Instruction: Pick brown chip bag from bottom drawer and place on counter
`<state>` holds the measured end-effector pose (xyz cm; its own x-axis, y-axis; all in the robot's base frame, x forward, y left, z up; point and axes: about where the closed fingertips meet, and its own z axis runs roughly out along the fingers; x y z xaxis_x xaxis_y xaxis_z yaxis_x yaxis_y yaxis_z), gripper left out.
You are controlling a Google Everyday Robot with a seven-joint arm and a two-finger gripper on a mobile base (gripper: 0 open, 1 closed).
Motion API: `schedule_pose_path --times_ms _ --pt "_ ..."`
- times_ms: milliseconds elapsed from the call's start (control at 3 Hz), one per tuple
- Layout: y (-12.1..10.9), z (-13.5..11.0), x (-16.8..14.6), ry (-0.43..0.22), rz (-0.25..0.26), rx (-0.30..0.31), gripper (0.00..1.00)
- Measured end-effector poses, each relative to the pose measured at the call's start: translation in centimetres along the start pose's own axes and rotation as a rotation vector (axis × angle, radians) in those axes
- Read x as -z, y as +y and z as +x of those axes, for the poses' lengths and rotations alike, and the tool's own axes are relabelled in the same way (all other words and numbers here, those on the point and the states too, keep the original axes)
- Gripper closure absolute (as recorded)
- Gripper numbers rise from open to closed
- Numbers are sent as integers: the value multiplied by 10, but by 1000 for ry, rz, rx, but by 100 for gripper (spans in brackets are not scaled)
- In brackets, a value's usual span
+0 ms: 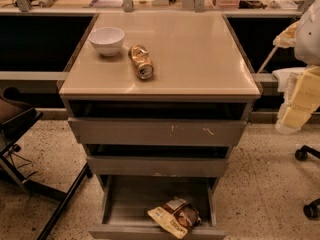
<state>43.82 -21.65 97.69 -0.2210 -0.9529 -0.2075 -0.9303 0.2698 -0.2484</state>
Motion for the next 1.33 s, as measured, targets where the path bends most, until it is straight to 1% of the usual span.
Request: schedule_pose_path --times_ms 333,667,1000,1333 --pt "0 0 0 0 0 0 0" --pt "22 -2 -12 -8 -12 8 0" --pt "69 -18 -42 -95 -32 1 0" --pt "107 -29 -113 -157 -90 -73 0"
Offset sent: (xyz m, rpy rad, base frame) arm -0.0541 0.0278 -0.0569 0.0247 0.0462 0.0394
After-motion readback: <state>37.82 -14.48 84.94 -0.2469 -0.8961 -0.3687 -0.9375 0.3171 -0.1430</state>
